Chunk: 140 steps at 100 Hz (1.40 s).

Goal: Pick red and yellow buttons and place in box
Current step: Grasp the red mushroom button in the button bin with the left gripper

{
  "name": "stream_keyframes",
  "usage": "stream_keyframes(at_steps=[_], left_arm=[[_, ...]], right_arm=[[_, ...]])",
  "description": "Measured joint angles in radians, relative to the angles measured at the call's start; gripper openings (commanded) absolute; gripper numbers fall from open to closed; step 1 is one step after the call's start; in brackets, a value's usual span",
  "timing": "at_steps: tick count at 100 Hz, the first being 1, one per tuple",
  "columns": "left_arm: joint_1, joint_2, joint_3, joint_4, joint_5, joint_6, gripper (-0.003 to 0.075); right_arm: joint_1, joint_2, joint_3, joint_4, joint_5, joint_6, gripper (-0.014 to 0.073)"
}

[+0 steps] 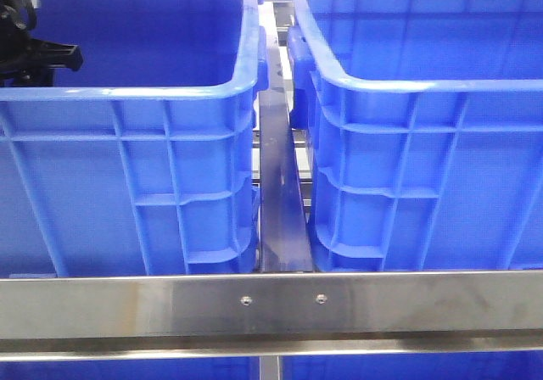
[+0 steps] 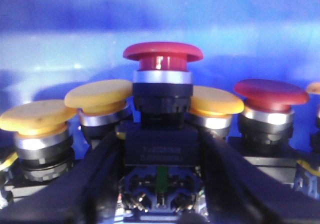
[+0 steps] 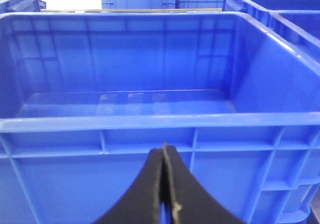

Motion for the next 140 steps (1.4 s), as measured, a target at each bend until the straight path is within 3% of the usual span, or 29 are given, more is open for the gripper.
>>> stream_keyframes(at_steps=[35,59,92,140], left_arm=[[-0.004,-0.074,0.0,-0.016,-0.002,0.0,0.019],[-0.073,-0.24,0.052,-0.048,-0.014,0.095,0.019],[-0.245,-0.341,0.07,-0.321,-0.039,0.43,0.019],[-0.557,-0.341,0.074,-0.345,-0.089,0.489,0.019]], right_arm=[[0.0,0.0,0.0,0.0,0.0,0.0,-0.0068],[0.0,0.0,0.0,0.0,0.0,0.0,-0.0068],[0.0,0.0,0.0,0.0,0.0,0.0,-0.0068],[0.0,0.0,0.0,0.0,0.0,0.0,-0.0068]])
